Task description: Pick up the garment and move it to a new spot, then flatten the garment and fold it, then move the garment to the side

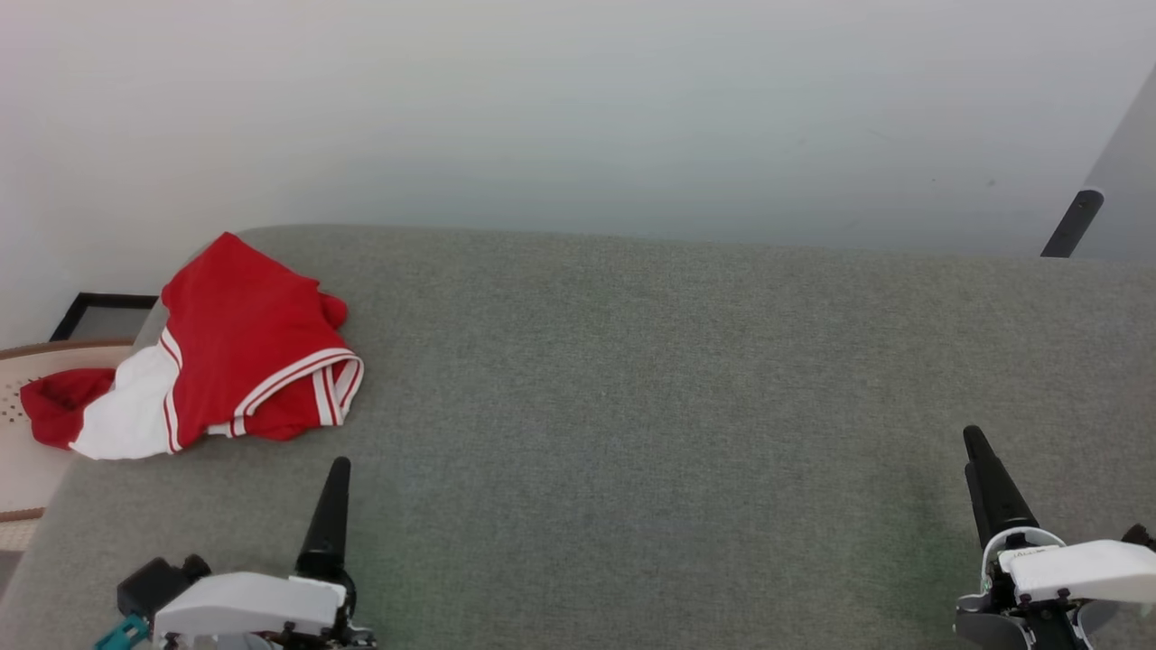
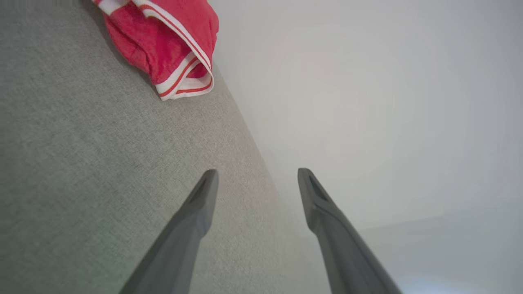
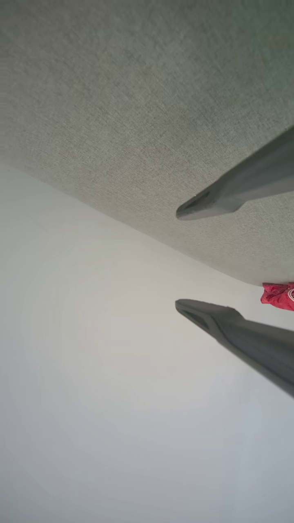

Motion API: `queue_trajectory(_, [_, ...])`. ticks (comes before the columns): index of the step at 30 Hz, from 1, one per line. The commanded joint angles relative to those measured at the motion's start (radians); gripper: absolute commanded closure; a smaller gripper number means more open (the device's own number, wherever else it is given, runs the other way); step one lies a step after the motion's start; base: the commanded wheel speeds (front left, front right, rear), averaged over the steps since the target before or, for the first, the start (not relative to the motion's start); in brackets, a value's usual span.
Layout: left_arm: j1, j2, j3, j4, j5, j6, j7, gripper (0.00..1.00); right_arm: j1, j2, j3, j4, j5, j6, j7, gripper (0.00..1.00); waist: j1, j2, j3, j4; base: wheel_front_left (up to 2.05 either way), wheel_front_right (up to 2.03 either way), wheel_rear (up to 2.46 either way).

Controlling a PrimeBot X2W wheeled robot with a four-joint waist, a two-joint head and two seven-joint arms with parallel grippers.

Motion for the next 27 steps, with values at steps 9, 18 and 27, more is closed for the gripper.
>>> queue_trajectory(9, [-0.034, 0.017, -0.022, -0.029, 0.249, 0.018, -0.04, 0.0, -0.065, -0.034, 0.029, 0.015, -0.208, 0.0, -0.047, 0.0, 0.0, 0.0, 0.001, -0.005, 0.0, 0.0, 0.0])
queue_trajectory(18, [-0.038, 0.028, -0.042, -0.033, 0.423, 0.032, -0.072, 0.0, -0.081, -0.041, 0.037, 0.024, -0.4, 0.001, -0.079, 0.0, 0.0, 0.0, 0.0, -0.01, 0.0, 0.0, 0.0])
queue_trajectory(27, [-0.042, 0.037, -0.053, -0.041, 0.543, 0.027, -0.101, 0.0, -0.095, -0.043, 0.031, 0.042, -0.554, 0.001, -0.108, 0.0, 0.0, 0.0, -0.003, -0.015, 0.0, 0.0, 0.0])
